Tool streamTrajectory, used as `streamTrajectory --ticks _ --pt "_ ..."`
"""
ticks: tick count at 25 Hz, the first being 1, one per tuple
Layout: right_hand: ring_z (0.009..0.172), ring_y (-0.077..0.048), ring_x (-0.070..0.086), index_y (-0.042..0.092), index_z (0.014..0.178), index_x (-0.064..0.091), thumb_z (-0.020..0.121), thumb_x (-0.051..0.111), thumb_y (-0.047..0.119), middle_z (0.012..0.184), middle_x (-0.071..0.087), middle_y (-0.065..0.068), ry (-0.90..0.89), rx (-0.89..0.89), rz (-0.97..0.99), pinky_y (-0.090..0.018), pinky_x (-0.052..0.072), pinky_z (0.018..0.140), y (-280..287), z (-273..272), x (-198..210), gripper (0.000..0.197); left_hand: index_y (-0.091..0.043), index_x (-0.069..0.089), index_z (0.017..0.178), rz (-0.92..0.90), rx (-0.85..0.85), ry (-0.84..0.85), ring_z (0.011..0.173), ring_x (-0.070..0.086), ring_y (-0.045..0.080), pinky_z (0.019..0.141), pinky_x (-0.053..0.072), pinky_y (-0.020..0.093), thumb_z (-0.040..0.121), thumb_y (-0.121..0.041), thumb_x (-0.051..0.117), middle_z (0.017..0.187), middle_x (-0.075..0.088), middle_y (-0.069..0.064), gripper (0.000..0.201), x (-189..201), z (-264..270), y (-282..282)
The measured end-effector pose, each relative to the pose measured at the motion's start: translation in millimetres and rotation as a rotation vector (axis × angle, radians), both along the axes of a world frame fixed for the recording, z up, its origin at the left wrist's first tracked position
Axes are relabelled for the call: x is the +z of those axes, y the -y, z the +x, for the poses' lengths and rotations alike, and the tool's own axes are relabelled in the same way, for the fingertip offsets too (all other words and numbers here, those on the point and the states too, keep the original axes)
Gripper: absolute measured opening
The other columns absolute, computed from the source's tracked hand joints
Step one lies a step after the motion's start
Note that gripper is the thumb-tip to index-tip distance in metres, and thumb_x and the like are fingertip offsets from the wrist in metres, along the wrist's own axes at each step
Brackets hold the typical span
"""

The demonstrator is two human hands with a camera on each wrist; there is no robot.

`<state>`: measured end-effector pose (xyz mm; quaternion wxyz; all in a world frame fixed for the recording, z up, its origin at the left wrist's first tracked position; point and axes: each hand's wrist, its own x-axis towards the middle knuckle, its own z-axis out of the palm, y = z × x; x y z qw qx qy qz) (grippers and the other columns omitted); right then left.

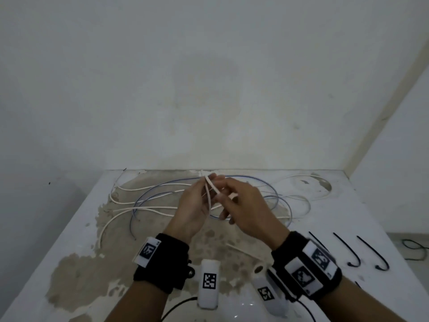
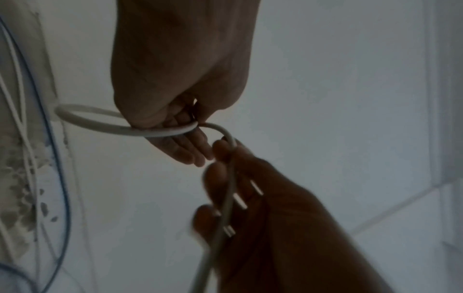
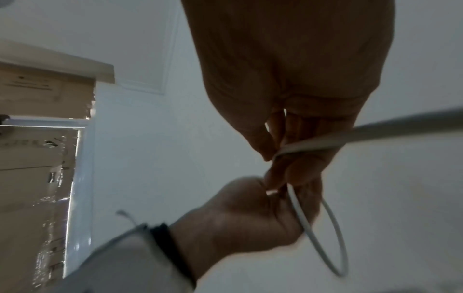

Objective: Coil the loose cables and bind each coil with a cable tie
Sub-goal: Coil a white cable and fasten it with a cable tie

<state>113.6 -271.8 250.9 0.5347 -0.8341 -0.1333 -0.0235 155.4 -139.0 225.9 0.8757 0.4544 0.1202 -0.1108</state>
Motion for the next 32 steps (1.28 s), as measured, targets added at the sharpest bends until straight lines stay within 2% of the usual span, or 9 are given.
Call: streamTrajectory --ticks 3,7,11,17,21,25,28,30,32 --pt "0.055 -0.024 0.067 0.010 0.092 0.059 0.100 0.059 0.019 0.081 0.071 -0.009 -0.144 0.065 0.177 -0.036 0.053 0.053 -7 -10 -23 0.012 -0.007 0.063 0.111 -0.168 -0.073 -0.024 0.053 0.062 0.008 0.052 0.055 0.021 0.103 -0.022 0.040 0.063 0.065 -0.004 0.029 15 6 -7" --pt "0.066 -0.017 0.054 0.011 0.093 0.068 0.105 0.049 0.030 0.073 0.060 -0.002 -0.428 0.369 0.157 -0.026 0.047 0.066 6 -18 -59 0.030 -0.005 0.056 0.121 -0.396 -0.160 0.044 0.033 0.030 0.005 0.036 0.025 0.014 0.091 -0.015 0.039 0.052 0.038 -0.008 0.036 33 16 -31" --pt "0.069 -0.010 0.047 0.019 0.094 0.071 0.102 0.053 0.032 0.071 0.051 0.006 -0.541 0.471 0.014 -0.020 0.042 0.072 50 -13 -82 0.024 -0.004 0.056 0.127 -0.269 -0.318 0.071 0.039 0.014 0.006 0.033 0.014 0.015 0.088 -0.015 0.041 0.058 0.033 -0.007 0.043 44 17 -73" --pt "0.071 -0.008 0.059 0.031 0.089 0.073 0.098 0.060 0.036 0.071 0.062 0.013 -0.482 0.476 -0.450 -0.019 0.046 0.072 95 32 -60 0.017 -0.005 0.068 0.095 -0.163 -0.489 0.057 0.040 0.016 0.006 0.036 0.019 0.019 0.075 -0.014 0.066 0.053 0.017 -0.008 0.022 38 4 -93" --pt "0.062 -0.006 0.057 0.022 0.082 0.072 0.089 0.070 0.042 0.074 0.062 0.010 -0.385 0.252 -0.616 -0.020 0.045 0.060 86 54 -20 0.022 -0.005 0.068 0.092 -0.155 -0.560 -0.002 0.038 0.013 0.006 0.035 0.011 0.020 0.088 -0.018 0.044 0.050 0.019 -0.008 0.028 33 1 -83" --pt "0.064 -0.019 0.059 0.017 0.064 0.062 0.078 0.067 0.070 0.065 0.060 0.002 -0.203 -0.216 -0.905 -0.028 0.043 0.061 76 72 13 0.054 -0.007 0.065 0.081 0.046 -0.549 -0.030 0.033 0.009 0.005 0.035 0.005 0.019 0.091 -0.022 0.040 0.041 0.024 -0.008 0.031 32 -1 -59" --pt "0.056 -0.018 0.044 0.016 0.062 0.056 0.091 0.064 0.049 0.055 0.047 0.006 -0.193 -0.263 -0.509 -0.029 0.034 0.060 70 69 10 0.044 -0.007 0.062 0.087 0.182 -0.480 0.004 0.031 0.016 0.001 0.035 0.005 0.018 0.099 -0.026 0.039 0.045 0.023 -0.007 0.032 21 -1 -43" --pt "0.051 -0.014 0.040 0.012 0.078 0.069 0.101 0.055 0.024 0.057 0.051 0.011 -0.210 -0.250 -0.016 -0.030 0.035 0.055 60 57 6 0.029 -0.007 0.059 0.093 0.179 -0.403 0.020 0.033 0.017 0.001 0.034 0.009 0.016 0.103 -0.027 0.036 0.048 0.026 -0.008 0.031 10 0 -36" --pt "0.047 -0.015 0.044 0.009 0.094 0.072 0.103 0.046 0.013 0.070 0.054 0.004 -0.195 -0.262 0.255 -0.027 0.039 0.047 44 40 2 0.027 -0.007 0.058 0.097 0.152 -0.331 0.027 0.035 0.020 0.001 0.032 0.014 0.014 0.104 -0.027 0.036 0.051 0.032 -0.008 0.030 1 0 -28"
